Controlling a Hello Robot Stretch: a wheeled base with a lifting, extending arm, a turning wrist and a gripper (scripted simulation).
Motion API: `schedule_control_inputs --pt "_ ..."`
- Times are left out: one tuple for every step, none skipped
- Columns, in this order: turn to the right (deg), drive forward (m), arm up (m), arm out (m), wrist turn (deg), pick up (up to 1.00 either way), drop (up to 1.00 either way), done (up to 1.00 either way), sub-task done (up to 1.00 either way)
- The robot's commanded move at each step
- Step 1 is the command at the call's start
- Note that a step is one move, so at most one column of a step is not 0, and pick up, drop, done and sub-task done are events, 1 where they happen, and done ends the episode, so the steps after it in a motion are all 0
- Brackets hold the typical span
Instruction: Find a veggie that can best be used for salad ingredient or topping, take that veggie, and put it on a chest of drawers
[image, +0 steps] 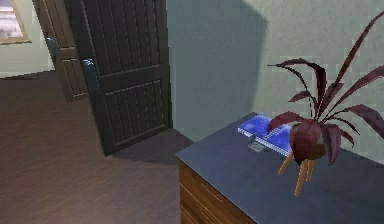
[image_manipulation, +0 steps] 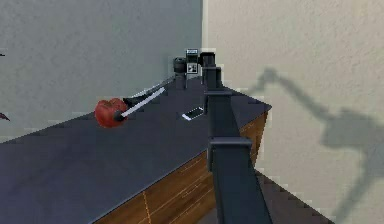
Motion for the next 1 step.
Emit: schedule_control_inputs --pt "0.0 0.0 -0.32 0.0 0.0 0.0 0.0 0.0 0.0"
